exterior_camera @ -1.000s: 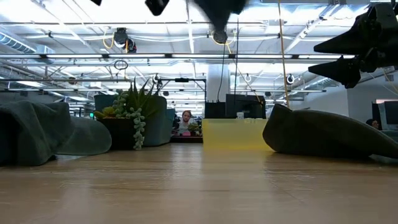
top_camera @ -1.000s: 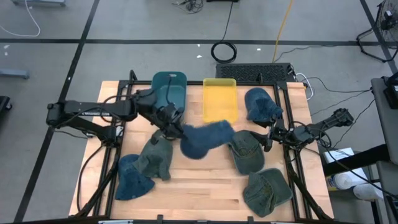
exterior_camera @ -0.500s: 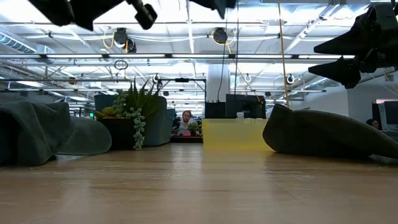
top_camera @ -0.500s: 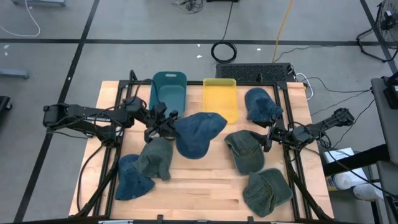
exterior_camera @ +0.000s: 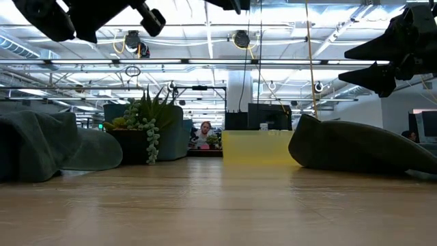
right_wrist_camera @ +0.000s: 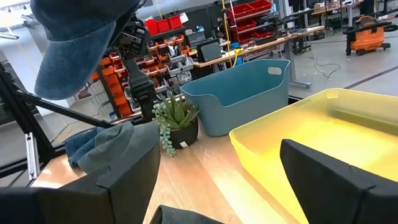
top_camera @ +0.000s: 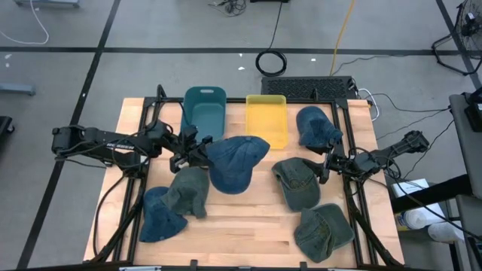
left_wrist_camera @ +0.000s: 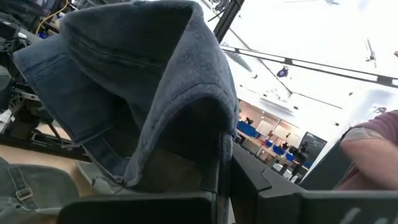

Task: Pick & Place hat
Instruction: Put the middle blue cap into the yellow bin

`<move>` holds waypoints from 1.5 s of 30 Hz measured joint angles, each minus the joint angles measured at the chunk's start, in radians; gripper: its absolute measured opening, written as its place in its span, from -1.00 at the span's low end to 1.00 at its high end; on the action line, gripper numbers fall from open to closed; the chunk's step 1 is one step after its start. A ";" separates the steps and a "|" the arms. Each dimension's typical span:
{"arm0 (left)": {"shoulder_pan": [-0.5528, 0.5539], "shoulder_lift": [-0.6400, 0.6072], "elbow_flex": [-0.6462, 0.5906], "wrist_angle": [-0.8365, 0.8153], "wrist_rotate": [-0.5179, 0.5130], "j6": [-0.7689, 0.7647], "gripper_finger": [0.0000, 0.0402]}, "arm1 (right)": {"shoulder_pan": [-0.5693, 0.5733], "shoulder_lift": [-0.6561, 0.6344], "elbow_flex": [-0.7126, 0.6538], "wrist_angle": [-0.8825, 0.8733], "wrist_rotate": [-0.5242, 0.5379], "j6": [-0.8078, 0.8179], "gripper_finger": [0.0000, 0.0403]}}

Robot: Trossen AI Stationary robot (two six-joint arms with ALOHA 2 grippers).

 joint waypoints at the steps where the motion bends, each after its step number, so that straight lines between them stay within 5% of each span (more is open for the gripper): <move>1: 0.000 0.000 0.000 0.000 0.000 -0.001 -0.94 | 0.000 0.000 0.000 0.000 0.000 0.000 0.59; 19: 0.046 0.018 0.161 -0.197 0.029 0.135 -0.94 | 0.000 0.000 0.000 0.000 0.000 0.000 0.59; 45: 0.211 0.419 0.445 -0.036 0.156 0.093 -0.94 | 0.000 0.000 0.000 0.000 0.000 0.000 0.59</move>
